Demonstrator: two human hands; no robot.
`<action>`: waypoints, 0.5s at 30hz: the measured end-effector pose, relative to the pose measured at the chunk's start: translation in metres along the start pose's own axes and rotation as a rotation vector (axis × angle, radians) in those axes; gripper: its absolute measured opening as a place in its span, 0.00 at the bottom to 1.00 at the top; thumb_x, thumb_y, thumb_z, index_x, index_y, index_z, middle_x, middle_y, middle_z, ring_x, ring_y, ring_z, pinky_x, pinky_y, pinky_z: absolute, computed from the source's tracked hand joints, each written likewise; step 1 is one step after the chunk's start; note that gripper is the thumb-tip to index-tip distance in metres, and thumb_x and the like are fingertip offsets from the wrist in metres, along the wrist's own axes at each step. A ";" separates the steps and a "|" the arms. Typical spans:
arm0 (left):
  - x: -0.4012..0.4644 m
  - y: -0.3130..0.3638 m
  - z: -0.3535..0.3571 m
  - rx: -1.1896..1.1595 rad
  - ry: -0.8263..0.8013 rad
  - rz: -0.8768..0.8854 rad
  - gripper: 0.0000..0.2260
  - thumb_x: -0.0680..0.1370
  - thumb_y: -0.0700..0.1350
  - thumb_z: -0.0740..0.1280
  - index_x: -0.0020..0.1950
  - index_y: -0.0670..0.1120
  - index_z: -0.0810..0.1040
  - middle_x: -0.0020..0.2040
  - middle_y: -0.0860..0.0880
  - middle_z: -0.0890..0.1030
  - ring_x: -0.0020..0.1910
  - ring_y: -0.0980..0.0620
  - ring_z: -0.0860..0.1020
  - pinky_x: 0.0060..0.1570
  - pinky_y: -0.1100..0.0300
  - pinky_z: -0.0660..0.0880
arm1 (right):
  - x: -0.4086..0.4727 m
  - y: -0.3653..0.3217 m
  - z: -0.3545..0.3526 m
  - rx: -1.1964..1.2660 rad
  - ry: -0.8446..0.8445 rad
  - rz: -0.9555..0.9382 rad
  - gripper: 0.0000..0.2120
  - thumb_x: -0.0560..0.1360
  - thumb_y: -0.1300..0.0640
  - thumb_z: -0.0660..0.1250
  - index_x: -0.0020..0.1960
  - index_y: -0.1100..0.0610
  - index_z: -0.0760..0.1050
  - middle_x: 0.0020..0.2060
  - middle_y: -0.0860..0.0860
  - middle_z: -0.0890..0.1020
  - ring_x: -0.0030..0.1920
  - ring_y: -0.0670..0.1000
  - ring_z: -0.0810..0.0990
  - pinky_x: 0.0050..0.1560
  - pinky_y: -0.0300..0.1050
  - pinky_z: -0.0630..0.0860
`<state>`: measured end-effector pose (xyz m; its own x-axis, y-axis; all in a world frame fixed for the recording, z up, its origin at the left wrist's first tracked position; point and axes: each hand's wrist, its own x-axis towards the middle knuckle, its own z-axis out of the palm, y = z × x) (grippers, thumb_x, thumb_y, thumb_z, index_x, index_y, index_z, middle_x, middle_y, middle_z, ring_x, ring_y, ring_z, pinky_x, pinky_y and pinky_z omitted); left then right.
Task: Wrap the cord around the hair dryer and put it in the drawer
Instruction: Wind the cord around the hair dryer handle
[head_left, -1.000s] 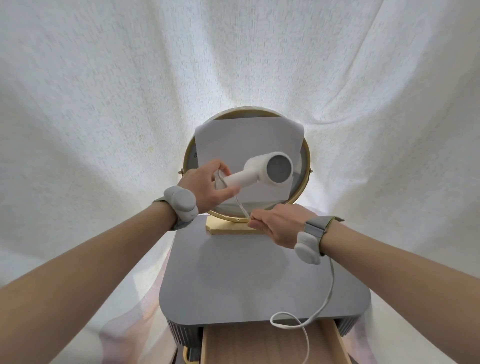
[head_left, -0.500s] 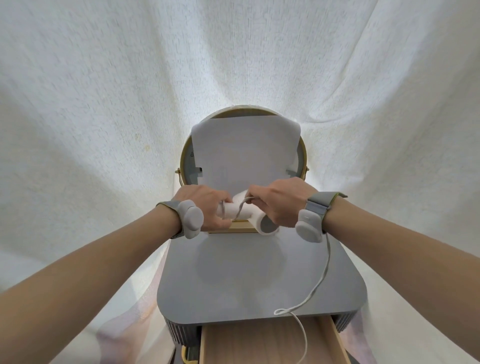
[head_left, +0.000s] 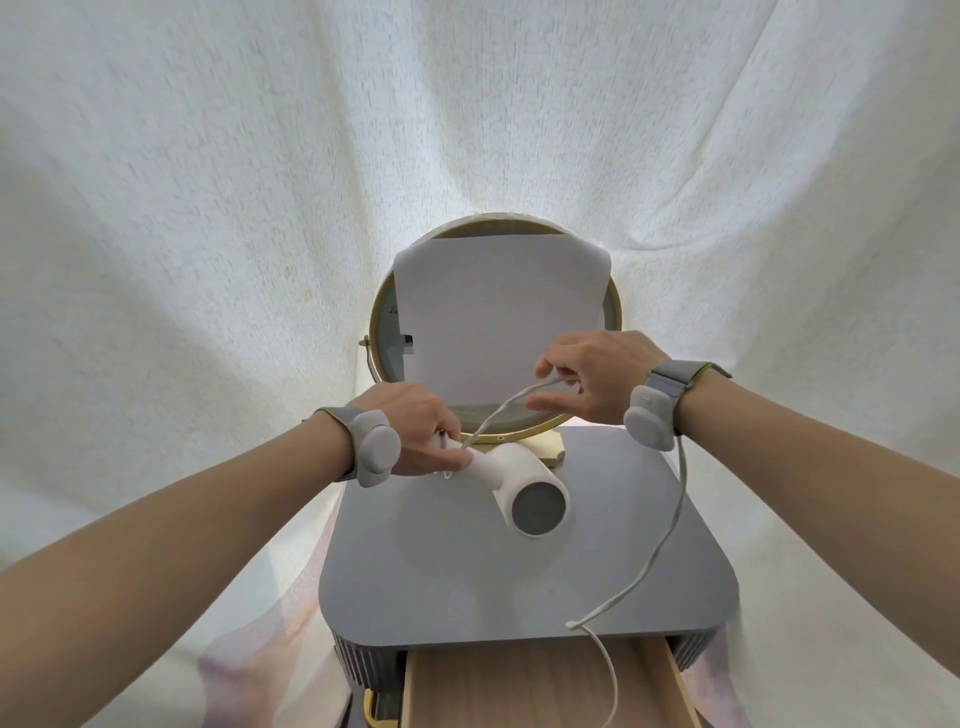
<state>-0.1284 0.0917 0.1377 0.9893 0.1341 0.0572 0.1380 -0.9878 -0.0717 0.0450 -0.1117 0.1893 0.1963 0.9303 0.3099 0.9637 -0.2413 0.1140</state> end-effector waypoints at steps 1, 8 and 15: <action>-0.001 -0.002 0.000 -0.018 0.001 0.011 0.22 0.75 0.69 0.60 0.46 0.55 0.84 0.37 0.54 0.83 0.36 0.51 0.80 0.37 0.54 0.80 | 0.000 0.003 0.003 0.017 -0.003 0.013 0.31 0.70 0.27 0.52 0.55 0.49 0.77 0.47 0.44 0.80 0.40 0.47 0.77 0.38 0.38 0.75; -0.011 -0.026 0.002 -0.238 0.000 0.027 0.25 0.71 0.71 0.58 0.49 0.56 0.86 0.39 0.55 0.84 0.39 0.52 0.80 0.41 0.49 0.81 | -0.014 0.037 0.021 -0.062 -0.237 0.129 0.32 0.68 0.24 0.51 0.52 0.47 0.77 0.47 0.42 0.80 0.45 0.46 0.75 0.46 0.46 0.79; -0.020 -0.034 -0.006 -0.757 0.023 0.010 0.22 0.71 0.63 0.64 0.44 0.46 0.87 0.35 0.44 0.83 0.29 0.51 0.78 0.28 0.56 0.75 | -0.024 0.042 0.037 0.028 -0.379 0.296 0.23 0.76 0.33 0.51 0.48 0.51 0.72 0.39 0.48 0.80 0.35 0.48 0.75 0.47 0.47 0.79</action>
<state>-0.1533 0.1219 0.1450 0.9879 0.1318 0.0816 0.0512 -0.7743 0.6308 0.0870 -0.1336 0.1517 0.5102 0.8591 -0.0416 0.8599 -0.5084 0.0458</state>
